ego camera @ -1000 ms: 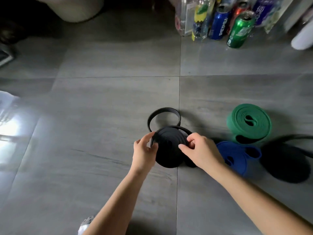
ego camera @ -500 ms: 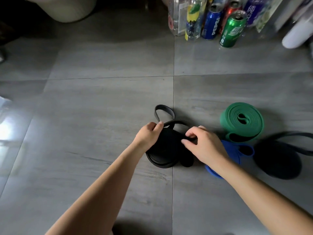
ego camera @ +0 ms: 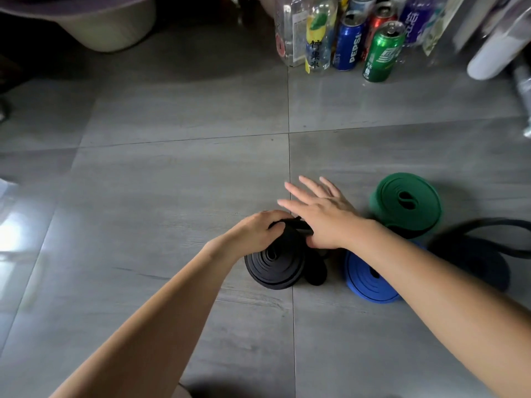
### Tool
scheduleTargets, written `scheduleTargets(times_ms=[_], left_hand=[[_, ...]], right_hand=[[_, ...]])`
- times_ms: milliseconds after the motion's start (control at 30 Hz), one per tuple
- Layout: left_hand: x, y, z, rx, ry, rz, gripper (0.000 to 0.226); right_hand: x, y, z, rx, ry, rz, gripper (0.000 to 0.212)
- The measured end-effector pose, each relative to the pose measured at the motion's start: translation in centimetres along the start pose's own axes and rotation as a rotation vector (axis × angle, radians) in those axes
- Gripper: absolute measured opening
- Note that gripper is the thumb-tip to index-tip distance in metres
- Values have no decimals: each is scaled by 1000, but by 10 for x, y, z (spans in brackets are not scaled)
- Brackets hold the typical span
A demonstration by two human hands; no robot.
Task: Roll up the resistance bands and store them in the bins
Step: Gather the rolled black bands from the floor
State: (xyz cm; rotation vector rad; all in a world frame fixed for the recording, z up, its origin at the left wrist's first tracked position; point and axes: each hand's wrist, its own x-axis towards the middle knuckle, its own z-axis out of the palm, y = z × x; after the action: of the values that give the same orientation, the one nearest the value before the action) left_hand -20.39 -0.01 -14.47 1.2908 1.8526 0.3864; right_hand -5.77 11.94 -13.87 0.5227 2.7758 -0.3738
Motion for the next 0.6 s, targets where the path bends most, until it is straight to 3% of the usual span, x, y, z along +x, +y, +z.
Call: scheduleTargets(times_ms=[100, 133, 300, 467, 600], left_hand=[[4, 4, 1, -34, -22, -40, 34], [3, 4, 2, -43, -11, -55, 33], [-5, 16, 10, 89, 95, -148, 35], [-26, 43, 50, 473, 194, -134, 41], [-25, 43, 62, 531, 225, -179, 53]], right_hand=[[-11, 1, 7, 122, -161, 104, 33], [-18, 2, 11, 216, -157, 175, 25], [-48, -8, 29, 484, 141, 368, 26], [-71, -33, 56, 577, 106, 314, 46], [-87, -19, 52, 721, 148, 344, 56]])
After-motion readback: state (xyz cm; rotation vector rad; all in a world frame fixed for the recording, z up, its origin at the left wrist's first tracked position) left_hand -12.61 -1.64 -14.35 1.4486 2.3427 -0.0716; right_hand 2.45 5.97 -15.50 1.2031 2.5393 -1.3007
